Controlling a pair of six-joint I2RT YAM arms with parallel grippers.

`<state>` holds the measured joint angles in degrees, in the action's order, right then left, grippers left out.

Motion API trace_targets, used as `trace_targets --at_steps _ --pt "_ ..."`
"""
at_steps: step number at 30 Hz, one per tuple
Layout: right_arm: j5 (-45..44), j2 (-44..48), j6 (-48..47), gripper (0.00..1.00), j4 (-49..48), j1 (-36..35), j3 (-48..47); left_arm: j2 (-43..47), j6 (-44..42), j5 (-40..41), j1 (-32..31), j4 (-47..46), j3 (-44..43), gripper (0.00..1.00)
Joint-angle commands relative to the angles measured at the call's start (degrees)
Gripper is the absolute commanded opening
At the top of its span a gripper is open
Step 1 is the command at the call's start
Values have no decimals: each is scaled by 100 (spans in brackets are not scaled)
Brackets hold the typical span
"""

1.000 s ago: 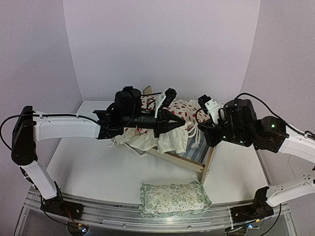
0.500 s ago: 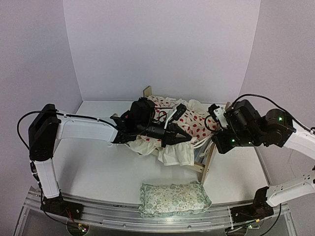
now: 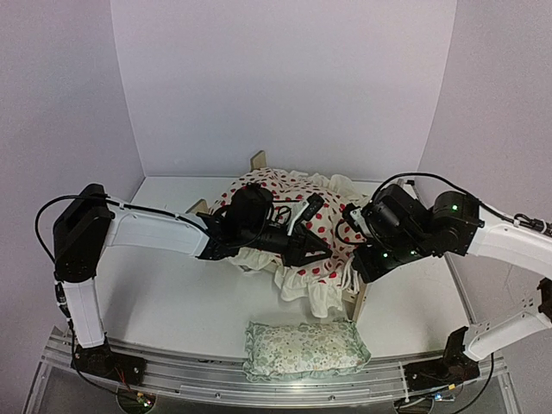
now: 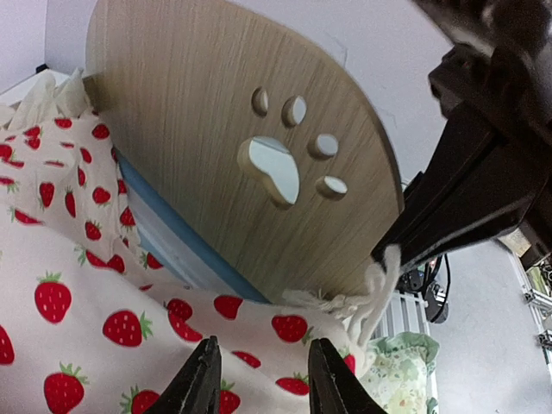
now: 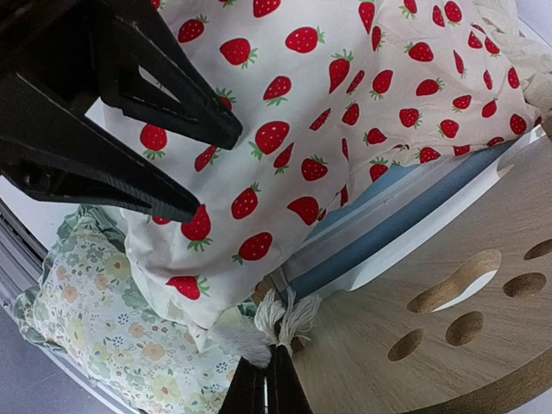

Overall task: Set up the pet bed
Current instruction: Cross the right ropes of the mattress at the bed frame base.

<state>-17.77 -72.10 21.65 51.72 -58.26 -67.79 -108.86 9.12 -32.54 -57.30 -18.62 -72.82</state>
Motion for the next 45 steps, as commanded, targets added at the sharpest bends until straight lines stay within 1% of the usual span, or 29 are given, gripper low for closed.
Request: trace_targets --at_steps 1,5,8,10,13,16,17,19,21,22,24,26,29,31,32,34,36,38,40,43,45 --pt "-1 212 350 0 13 -1 -63 580 60 488 -21 -138 354 44" --pt "-74 206 483 0 13 -2 -148 991 42 811 -25 -116 731 55" --pt "-23 124 580 0 13 -7 -272 1241 -74 863 -122 -109 1000 58" --pt "47 49 616 0 13 -5 -300 1406 -238 903 -272 -257 1206 59" --pt "418 -61 586 0 -17 -4 -260 1707 -549 718 -427 -727 1675 55" --pt "1369 -226 383 0 -48 -3 -284 1847 -861 629 -542 -1189 2061 51" --pt "1744 -281 317 2 -48 -4 -297 1874 -994 663 -582 -1282 2162 51" --pt "2338 -358 237 14 -45 -4 -303 1910 -1104 703 -607 -1420 2299 50" --pt "2681 -367 162 38 -48 -5 -270 1929 -1110 655 -615 -1532 2434 51" --pt "2780 -345 109 45 -52 -2 -253 1941 -1089 663 -622 -1592 2498 51" --pt "2935 -243 57 53 -121 -1 -205 1955 -1004 760 -623 -1667 2625 51" --pt "3149 -95 9 57 -262 -3 -156 1979 -890 801 -624 -1663 2734 51" --pt "3222 141 -19 58 -429 -3 -94 2033 -509 799 -677 -1697 2918 51" --pt "2961 251 -27 58 -467 -1 -57 1995 -340 851 -792 -1827 3029 50" --pt "2642 307 -2 58 -468 -5 -21 1940 -238 963 -893 -1958 3081 50" --pt "2108 351 45 56 -463 -6 38 1663 87 1231 -1013 -2228 3146 48" --pt "1718 370 86 53 -455 -1 112 1323 510 1326 -1093 -2533 3109 47" --pt "1516 367 72 51 -444 -3 196 953 988 1358 -1250 -2967 3030 45" --pt "1421 356 44 48 -408 -3 255 621 1183 1431 -1488 -3290 2871 45" --pt "1306 365 17 48 -314 -1 275 178 1258 1664 -1809 -3081 2354 47" --pt "1266 440 5 48 -275 -2 302 -27 1311 2053 -1895 -2586 2028 48"
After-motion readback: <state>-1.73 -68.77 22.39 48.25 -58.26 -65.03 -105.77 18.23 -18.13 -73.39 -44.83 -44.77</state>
